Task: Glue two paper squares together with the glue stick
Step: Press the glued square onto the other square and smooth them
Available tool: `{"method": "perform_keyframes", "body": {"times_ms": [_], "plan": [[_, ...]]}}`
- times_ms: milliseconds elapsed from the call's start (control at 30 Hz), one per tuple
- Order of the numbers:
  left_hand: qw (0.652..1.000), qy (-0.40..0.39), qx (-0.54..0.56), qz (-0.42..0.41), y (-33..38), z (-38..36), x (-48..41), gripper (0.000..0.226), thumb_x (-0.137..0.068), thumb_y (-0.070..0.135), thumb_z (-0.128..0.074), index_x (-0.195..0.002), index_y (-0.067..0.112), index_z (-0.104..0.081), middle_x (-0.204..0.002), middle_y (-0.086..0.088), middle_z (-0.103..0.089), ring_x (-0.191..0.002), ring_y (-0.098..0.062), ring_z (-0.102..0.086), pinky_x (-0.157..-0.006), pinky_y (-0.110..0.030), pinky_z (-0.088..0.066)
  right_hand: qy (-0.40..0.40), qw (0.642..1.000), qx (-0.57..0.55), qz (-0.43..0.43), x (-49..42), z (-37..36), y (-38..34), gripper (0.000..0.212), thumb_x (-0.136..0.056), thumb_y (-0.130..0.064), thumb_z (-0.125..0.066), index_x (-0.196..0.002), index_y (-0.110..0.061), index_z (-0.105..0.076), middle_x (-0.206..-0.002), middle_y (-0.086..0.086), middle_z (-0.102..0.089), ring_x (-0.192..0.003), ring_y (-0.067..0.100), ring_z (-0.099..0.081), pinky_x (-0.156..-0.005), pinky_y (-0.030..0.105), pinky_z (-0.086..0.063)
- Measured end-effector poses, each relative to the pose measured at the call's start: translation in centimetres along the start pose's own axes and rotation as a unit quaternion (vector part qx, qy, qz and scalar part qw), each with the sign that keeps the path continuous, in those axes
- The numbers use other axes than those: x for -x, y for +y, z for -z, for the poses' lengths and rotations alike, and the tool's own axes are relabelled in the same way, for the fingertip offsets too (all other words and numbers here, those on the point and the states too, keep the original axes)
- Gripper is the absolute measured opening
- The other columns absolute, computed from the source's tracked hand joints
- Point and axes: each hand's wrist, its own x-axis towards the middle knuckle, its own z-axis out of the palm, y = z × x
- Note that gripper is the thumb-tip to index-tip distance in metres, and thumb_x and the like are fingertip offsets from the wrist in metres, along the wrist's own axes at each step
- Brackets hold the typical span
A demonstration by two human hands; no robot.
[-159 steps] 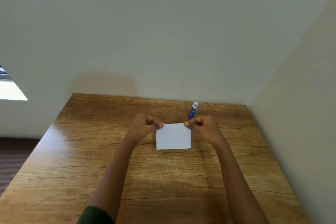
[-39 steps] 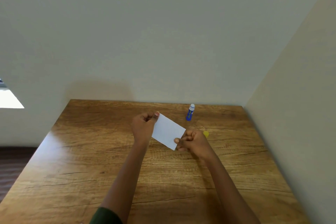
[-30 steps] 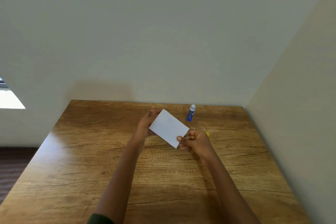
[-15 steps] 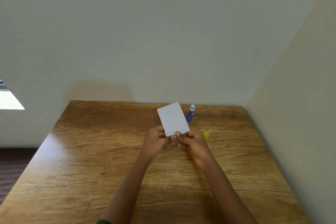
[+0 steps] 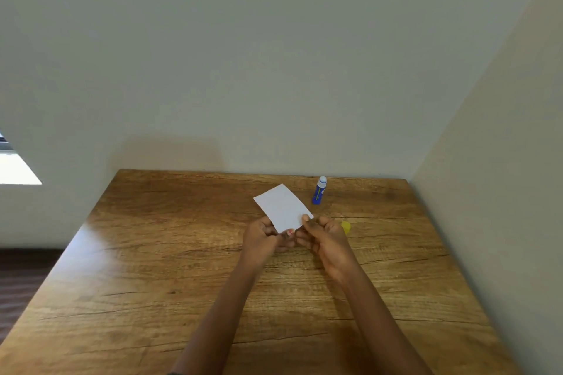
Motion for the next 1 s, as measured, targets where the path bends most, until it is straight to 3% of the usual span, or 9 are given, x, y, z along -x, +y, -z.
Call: {"method": "perform_keyframes", "body": {"times_ms": [100, 267, 400, 500, 600, 667, 867, 1000], "plan": [[1.0, -0.013, 0.011, 0.018, 0.0, 0.1, 0.2, 0.035, -0.076, 0.011, -0.075, -0.109, 0.01, -0.064, -0.088, -0.01, -0.075, -0.067, -0.019, -0.072, -0.055, -0.023, -0.054, 0.025, 0.999, 0.016, 0.013, -0.2, -0.2, 0.1, 0.027, -0.083, -0.008, -0.067, -0.107, 0.001, -0.059, -0.088, 0.013, -0.074, -0.072, 0.017, -0.071, -0.064, 0.024, -0.057], [0.995, -0.071, -0.019, 0.067, 0.3, 2.2, -0.1, 0.036, -0.075, 0.007, -0.075, -0.108, 0.01, -0.063, -0.092, -0.013, -0.073, -0.07, -0.02, -0.072, -0.058, -0.024, -0.056, 0.099, 0.994, -0.042, 0.024, -0.6, 0.6, -0.4, 0.038, -0.082, 0.001, -0.065, -0.114, -0.008, -0.048, -0.094, 0.014, -0.069, -0.08, 0.021, -0.069, -0.063, 0.027, -0.06], [0.997, -0.002, -0.008, 0.078, 0.7, 4.9, -0.7, 0.028, -0.087, 0.028, -0.062, -0.109, 0.011, -0.063, -0.094, -0.007, -0.073, -0.079, -0.024, -0.072, -0.067, -0.03, -0.058, 0.047, 0.999, -0.013, -0.006, -0.7, 1.6, -1.2, 0.04, -0.083, 0.001, -0.064, -0.117, -0.01, -0.045, -0.085, 0.01, -0.068, -0.071, 0.017, -0.068, -0.06, 0.025, -0.059], [0.995, -0.001, 0.006, 0.104, 1.5, 5.9, -1.5, 0.041, -0.09, 0.046, -0.051, -0.106, 0.012, -0.067, -0.099, -0.011, -0.071, -0.087, -0.032, -0.07, -0.076, -0.035, -0.057, -0.009, 0.999, 0.034, -0.033, -0.9, 1.8, -1.5, 0.043, -0.085, 0.001, -0.063, -0.122, -0.012, -0.044, -0.083, 0.01, -0.067, -0.066, 0.015, -0.065, -0.059, 0.023, -0.056], [0.993, 0.007, -0.028, 0.114, 1.8, 6.4, -1.5, 0.015, -0.09, 0.019, -0.059, -0.098, 0.01, -0.068, -0.099, -0.011, -0.069, -0.075, -0.02, -0.067, -0.076, -0.033, -0.057, -0.037, 0.99, 0.127, -0.045, -1.1, 2.0, -1.4, 0.049, -0.085, -0.001, -0.064, -0.126, -0.013, -0.04, -0.079, 0.01, -0.067, -0.057, 0.012, -0.062, -0.058, 0.024, -0.053], [0.992, 0.013, -0.067, 0.108, 1.7, 6.6, -1.6, 0.011, -0.085, 0.008, -0.064, -0.094, 0.011, -0.068, -0.094, -0.008, -0.069, -0.072, -0.012, -0.065, -0.067, -0.024, -0.058, -0.048, 0.978, 0.198, -0.041, -1.3, 1.9, -1.4, 0.052, -0.085, -0.003, -0.064, -0.128, -0.014, -0.038, -0.08, 0.01, -0.068, -0.061, 0.015, -0.062, -0.061, 0.025, -0.053], [0.985, 0.03, -0.132, 0.11, 1.5, 6.5, -1.9, 0.015, -0.078, 0.002, -0.07, -0.093, 0.005, -0.069, -0.084, -0.008, -0.07, -0.068, -0.014, -0.066, -0.058, -0.02, -0.057, -0.007, 0.932, 0.362, 0.015, -2.0, 1.3, -1.7, 0.044, -0.081, -0.007, -0.07, -0.118, -0.015, -0.048, -0.088, 0.015, -0.073, -0.059, 0.015, -0.066, -0.056, 0.017, -0.052], [0.981, 0.059, -0.151, 0.105, 1.5, 6.1, -2.1, 0.01, -0.077, 0.0, -0.071, -0.086, 0.002, -0.067, -0.08, -0.012, -0.07, -0.063, -0.015, -0.065, -0.052, -0.019, -0.056, 0.034, 0.918, 0.392, 0.047, -2.3, 0.8, -1.2, 0.035, -0.08, -0.005, -0.071, -0.109, -0.013, -0.054, -0.081, 0.012, -0.071, -0.054, 0.012, -0.065, -0.049, 0.015, -0.05]]}}
